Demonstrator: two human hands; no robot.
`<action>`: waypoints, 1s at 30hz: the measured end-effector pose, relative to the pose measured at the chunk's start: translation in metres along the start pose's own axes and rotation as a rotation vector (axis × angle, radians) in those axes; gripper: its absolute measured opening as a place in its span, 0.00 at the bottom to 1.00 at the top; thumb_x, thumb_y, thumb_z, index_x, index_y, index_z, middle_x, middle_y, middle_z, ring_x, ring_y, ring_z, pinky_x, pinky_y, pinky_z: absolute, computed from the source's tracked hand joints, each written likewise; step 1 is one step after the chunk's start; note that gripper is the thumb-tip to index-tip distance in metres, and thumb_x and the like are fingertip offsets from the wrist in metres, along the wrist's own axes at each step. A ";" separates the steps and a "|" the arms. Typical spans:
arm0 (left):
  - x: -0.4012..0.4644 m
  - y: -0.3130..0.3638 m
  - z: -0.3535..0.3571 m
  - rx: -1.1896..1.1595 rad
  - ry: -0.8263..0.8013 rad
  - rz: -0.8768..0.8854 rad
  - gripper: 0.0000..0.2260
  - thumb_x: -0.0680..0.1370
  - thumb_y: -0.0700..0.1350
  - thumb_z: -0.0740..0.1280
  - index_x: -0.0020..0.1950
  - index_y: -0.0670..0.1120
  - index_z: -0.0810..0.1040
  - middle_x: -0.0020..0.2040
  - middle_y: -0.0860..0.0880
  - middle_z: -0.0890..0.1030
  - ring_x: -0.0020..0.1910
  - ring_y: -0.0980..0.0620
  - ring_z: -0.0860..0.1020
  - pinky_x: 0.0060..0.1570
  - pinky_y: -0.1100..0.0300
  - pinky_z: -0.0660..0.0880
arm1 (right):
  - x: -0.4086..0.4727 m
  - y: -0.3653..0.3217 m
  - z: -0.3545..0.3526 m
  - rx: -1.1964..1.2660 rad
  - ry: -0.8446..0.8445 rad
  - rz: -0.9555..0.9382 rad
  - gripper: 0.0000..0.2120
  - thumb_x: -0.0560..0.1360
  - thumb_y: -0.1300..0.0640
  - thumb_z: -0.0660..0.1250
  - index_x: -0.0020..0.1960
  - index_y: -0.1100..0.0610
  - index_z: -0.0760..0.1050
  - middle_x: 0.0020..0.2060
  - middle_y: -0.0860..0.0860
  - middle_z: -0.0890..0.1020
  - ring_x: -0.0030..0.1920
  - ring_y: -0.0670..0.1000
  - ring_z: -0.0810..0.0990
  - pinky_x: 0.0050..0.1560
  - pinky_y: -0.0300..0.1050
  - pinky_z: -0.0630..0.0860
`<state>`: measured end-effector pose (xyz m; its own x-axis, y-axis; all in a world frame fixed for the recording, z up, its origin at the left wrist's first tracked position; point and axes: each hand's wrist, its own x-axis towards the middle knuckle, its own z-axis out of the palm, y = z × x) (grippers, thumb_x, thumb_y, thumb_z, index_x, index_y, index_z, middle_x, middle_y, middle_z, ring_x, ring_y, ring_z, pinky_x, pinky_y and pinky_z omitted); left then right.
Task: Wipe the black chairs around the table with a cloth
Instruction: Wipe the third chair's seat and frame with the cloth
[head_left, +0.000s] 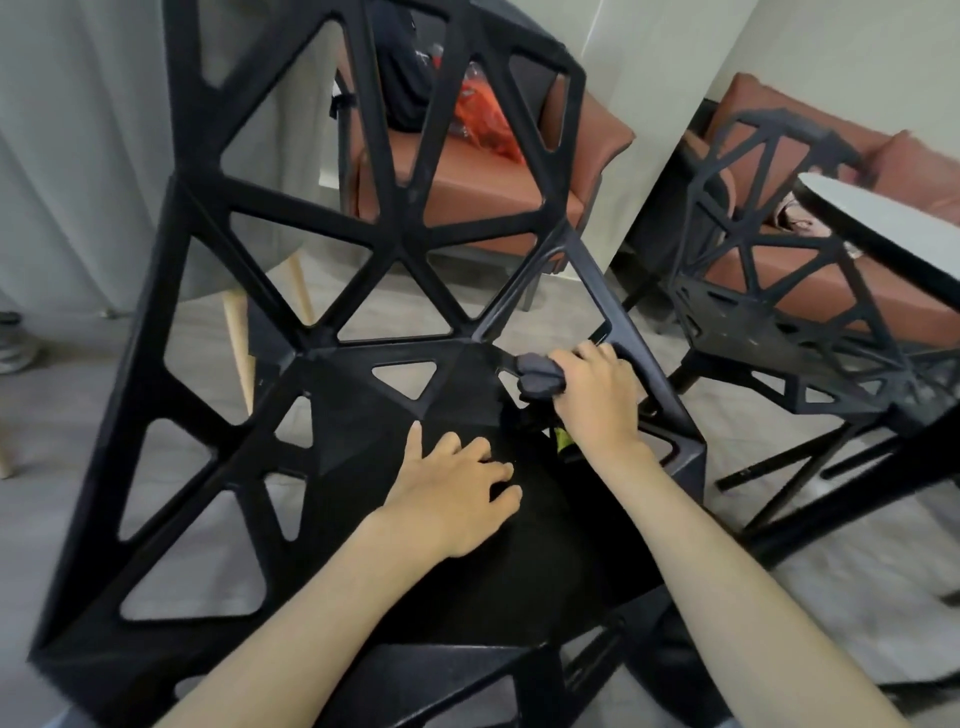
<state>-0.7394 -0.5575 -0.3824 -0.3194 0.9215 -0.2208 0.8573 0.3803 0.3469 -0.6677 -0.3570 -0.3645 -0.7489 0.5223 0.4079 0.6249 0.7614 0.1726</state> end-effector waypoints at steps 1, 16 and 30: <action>0.000 0.001 0.000 -0.003 0.005 -0.007 0.25 0.86 0.62 0.47 0.81 0.59 0.65 0.76 0.56 0.66 0.77 0.49 0.60 0.79 0.34 0.38 | -0.002 0.000 -0.003 -0.002 -0.008 0.000 0.14 0.70 0.62 0.73 0.55 0.53 0.82 0.48 0.54 0.81 0.52 0.61 0.78 0.47 0.56 0.75; -0.009 0.019 0.000 0.071 0.031 -0.062 0.25 0.87 0.58 0.45 0.81 0.54 0.66 0.77 0.53 0.67 0.78 0.46 0.61 0.77 0.32 0.34 | -0.046 0.030 -0.025 -0.063 -0.054 -0.039 0.20 0.68 0.63 0.75 0.58 0.51 0.81 0.49 0.51 0.79 0.52 0.59 0.78 0.42 0.52 0.76; -0.013 0.018 0.006 0.011 0.061 -0.090 0.22 0.87 0.54 0.46 0.80 0.53 0.66 0.77 0.52 0.66 0.78 0.46 0.60 0.75 0.28 0.35 | -0.008 0.007 -0.019 -0.081 -0.056 -0.085 0.14 0.71 0.58 0.75 0.55 0.52 0.79 0.49 0.53 0.78 0.51 0.59 0.79 0.41 0.50 0.73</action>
<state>-0.7173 -0.5637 -0.3791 -0.4192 0.8867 -0.1948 0.8282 0.4614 0.3181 -0.6529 -0.3629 -0.3499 -0.8097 0.4792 0.3388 0.5726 0.7717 0.2769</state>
